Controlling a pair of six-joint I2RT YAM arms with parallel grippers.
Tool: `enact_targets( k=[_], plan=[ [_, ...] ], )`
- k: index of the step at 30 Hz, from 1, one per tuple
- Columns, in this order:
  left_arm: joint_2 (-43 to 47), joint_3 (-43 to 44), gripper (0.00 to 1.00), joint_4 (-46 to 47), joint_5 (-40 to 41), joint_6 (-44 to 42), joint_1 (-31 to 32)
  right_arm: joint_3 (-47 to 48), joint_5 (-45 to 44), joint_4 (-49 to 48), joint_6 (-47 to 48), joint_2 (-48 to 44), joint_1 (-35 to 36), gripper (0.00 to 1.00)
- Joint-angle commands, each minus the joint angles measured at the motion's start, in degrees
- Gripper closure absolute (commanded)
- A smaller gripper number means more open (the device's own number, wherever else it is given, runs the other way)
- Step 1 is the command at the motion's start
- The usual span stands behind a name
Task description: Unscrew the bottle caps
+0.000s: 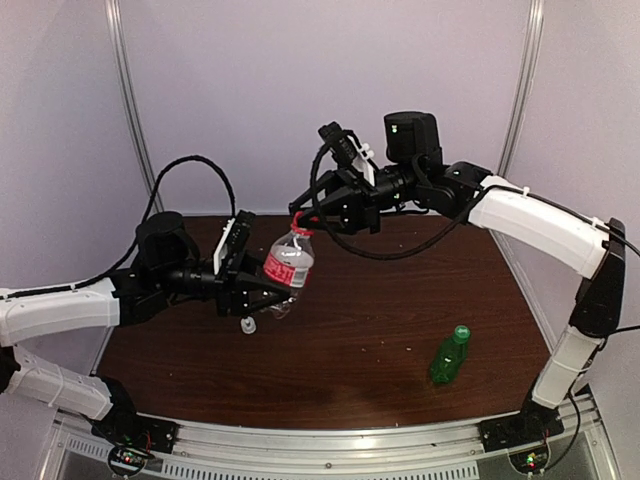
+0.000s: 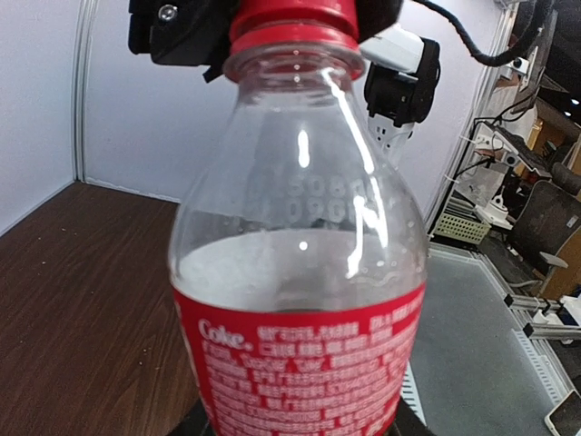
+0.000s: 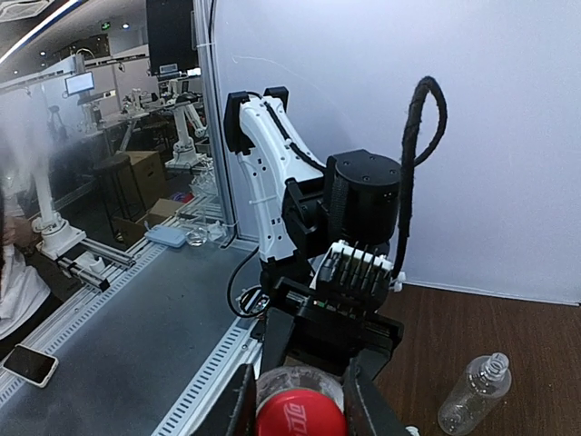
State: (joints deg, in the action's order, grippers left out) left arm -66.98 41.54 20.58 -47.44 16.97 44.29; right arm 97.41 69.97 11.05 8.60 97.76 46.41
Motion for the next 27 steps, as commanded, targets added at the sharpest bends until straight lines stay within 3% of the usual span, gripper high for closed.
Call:
enact_targets(
  k=[1,7,12,22,27],
  plan=[
    [1.8,0.6,0.84,9.9,-4.6,0.3,-0.3,-0.3,2.5,3.5,3.4,0.0,-2.6,0.60],
    [1.4,1.5,0.84,6.3,-0.4,-1.9,-0.3,-10.1,-7.1,-13.0,-11.6,-7.0,-2.5,0.32],
    [0.8,2.8,0.84,2.2,4.1,-4.0,-0.3,-12.8,-15.9,-15.7,-18.8,-11.7,-1.3,0.18],
    [0.1,3.5,0.84,0.9,8.1,-3.8,-0.3,-7.5,-41.0,-5.9,-24.0,-10.7,5.2,0.09],
    [0.3,3.7,0.84,0.1,9.0,-4.2,-0.2,-6.6,-43.6,-4.9,-24.4,-8.3,7.2,0.15]
  ],
)
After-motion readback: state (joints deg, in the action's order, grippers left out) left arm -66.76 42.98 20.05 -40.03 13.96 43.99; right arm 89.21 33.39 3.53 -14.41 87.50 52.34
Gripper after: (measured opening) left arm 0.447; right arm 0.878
